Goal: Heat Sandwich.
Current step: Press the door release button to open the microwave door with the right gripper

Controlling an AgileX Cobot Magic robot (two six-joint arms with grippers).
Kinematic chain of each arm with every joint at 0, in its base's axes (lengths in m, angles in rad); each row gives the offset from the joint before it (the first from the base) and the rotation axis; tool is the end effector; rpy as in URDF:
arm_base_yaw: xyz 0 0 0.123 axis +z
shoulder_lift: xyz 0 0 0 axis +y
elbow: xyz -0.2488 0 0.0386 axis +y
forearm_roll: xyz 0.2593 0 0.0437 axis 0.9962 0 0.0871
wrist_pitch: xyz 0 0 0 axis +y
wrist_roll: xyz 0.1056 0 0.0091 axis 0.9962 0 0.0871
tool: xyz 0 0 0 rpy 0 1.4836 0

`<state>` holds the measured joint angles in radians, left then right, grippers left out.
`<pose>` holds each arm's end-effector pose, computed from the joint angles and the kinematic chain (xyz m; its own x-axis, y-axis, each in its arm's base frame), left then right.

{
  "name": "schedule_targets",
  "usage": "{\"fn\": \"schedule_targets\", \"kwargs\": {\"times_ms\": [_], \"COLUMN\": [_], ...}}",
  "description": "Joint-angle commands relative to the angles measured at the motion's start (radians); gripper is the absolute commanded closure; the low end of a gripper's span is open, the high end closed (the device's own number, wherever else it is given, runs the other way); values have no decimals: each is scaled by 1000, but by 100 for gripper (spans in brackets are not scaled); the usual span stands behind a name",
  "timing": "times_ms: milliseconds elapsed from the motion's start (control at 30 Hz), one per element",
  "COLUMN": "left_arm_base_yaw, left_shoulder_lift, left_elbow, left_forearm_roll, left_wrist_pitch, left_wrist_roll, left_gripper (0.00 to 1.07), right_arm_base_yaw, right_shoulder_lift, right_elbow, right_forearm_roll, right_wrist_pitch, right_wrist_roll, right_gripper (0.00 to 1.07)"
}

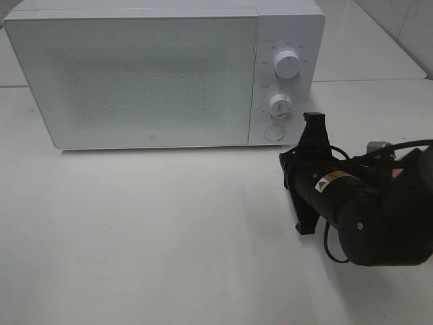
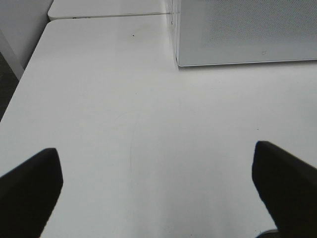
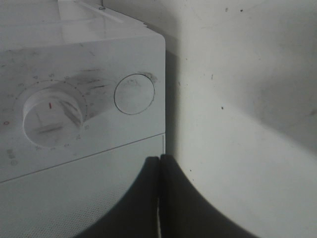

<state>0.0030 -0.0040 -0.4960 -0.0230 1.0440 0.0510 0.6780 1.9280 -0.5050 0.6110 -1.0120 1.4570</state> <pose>0.0527 -0.0020 0.2764 -0.4400 0.0381 -0.8972 0.0322 0.9991 0.0266 0.2576 0.1413 0.0549 -0.1203 0.9924 0.0276 0.3546 0.0170 0.9349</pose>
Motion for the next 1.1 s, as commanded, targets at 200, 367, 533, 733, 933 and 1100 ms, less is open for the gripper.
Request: {"fn": "schedule_targets", "kwargs": {"times_ms": [200, 367, 533, 733, 933, 1100], "left_arm_base_yaw": [4, 4, 4, 4, 4, 4], "left_shoulder_lift": [-26, -26, -26, -26, -26, -26], "left_elbow": [2, 2, 2, 2, 2, 2], "left_forearm_roll": [-8, -8, -8, -8, -8, -8], "left_wrist_pitch": [-9, -9, -9, -9, -9, -9], "left_wrist_roll": [1, 1, 1, 1, 3, 4], "left_gripper": [7, 7, 7, 7, 7, 7], "right_arm_base_yaw": [-93, -136, -173, -193, -195, -203], "right_shoulder_lift": [57, 65, 73, 109, 139, 146], "right_elbow": [-108, -157, -210, -260, -292, -311], "right_forearm_roll": [-105, -136, -136, -162, -163, -160], "right_wrist_pitch": [92, 126, 170, 202, 205, 205], "right_wrist_roll": [-2, -38, -94, -94, -91, -110], "right_gripper": [107, 107, 107, 107, 107, 107]}}
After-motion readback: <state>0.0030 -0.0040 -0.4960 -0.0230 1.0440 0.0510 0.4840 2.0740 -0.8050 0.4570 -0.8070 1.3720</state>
